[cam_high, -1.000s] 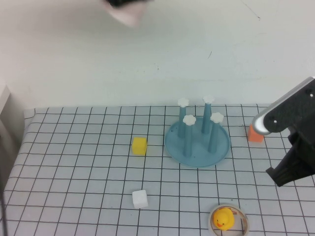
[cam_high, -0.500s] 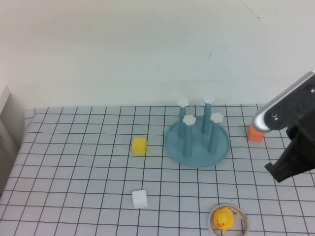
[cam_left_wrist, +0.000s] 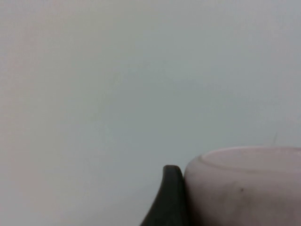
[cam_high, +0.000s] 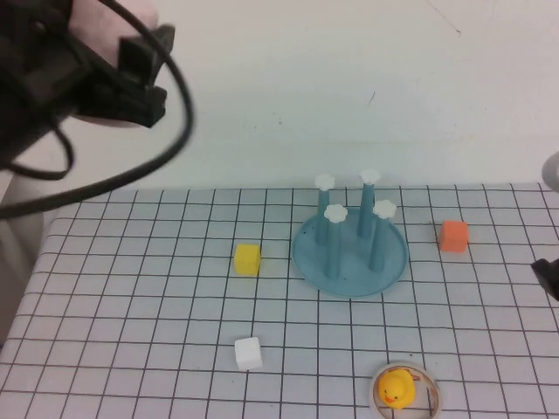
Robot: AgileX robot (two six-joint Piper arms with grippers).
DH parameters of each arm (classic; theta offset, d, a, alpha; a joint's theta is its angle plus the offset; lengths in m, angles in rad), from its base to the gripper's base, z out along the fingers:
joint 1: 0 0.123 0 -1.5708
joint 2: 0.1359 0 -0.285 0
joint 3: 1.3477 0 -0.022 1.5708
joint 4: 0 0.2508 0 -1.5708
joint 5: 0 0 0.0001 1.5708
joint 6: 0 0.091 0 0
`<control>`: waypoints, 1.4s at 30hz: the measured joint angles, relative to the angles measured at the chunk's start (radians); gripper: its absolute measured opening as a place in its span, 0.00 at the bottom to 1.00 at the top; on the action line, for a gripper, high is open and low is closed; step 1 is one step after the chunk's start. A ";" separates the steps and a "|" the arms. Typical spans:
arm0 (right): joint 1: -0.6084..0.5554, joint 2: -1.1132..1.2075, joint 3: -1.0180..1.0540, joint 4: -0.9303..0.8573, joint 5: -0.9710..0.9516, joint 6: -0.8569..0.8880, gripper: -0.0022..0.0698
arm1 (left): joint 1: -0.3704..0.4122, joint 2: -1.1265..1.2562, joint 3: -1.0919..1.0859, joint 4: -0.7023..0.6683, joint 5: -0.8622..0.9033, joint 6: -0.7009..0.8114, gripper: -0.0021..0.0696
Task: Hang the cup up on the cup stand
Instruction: Place the cup on the cup holder
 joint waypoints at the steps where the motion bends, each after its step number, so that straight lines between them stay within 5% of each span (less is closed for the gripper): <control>1: 0.000 -0.004 0.000 0.005 0.004 0.000 0.03 | -0.010 0.035 -0.007 -0.046 -0.041 0.078 0.82; 4: 0.000 -0.006 0.000 0.020 0.008 0.000 0.03 | -0.029 0.140 -0.037 -0.107 -0.011 0.182 0.82; 18: 0.000 -0.006 0.000 0.049 0.066 0.000 0.03 | -0.040 0.617 -0.258 -0.093 0.699 0.323 0.82; 42: 0.000 -0.006 0.000 0.085 0.142 0.000 0.03 | 0.008 1.134 -0.714 -0.079 0.844 0.132 0.82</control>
